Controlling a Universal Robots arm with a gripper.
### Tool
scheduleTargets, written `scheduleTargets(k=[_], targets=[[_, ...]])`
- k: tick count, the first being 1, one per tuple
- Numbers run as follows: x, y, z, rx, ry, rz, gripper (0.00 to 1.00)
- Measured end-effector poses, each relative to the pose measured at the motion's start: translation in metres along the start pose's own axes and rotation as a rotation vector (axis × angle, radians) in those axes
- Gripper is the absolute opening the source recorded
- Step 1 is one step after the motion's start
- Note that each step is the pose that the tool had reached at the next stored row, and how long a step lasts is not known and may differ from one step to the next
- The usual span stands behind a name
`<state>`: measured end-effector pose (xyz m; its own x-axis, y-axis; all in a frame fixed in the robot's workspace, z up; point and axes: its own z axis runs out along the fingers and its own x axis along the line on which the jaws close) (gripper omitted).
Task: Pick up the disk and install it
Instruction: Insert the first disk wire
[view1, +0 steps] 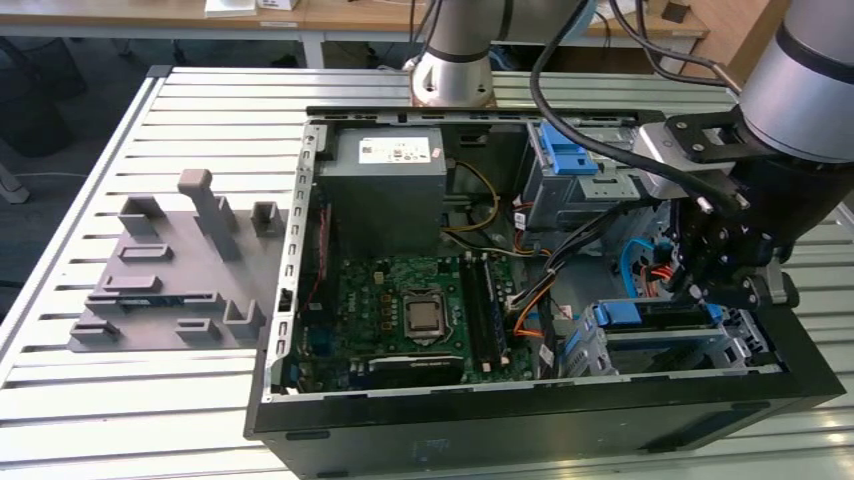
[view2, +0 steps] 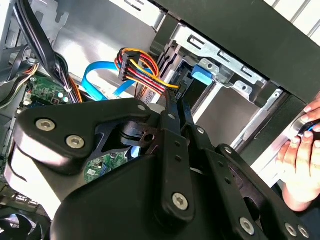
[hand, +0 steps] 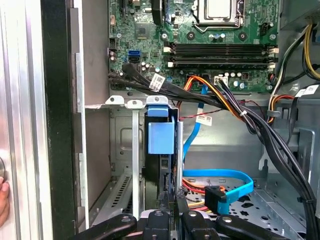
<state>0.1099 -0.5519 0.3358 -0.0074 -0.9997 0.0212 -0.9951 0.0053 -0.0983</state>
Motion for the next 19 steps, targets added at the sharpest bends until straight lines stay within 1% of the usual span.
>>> scheduleTargets(k=[9,19], targets=[[0.0005,0.0009,0.0019,-0.0002,0.0009,0.01,0.16],[0.0011,0.0012,0.0042,-0.0014,0.0009,0.01,0.16]])
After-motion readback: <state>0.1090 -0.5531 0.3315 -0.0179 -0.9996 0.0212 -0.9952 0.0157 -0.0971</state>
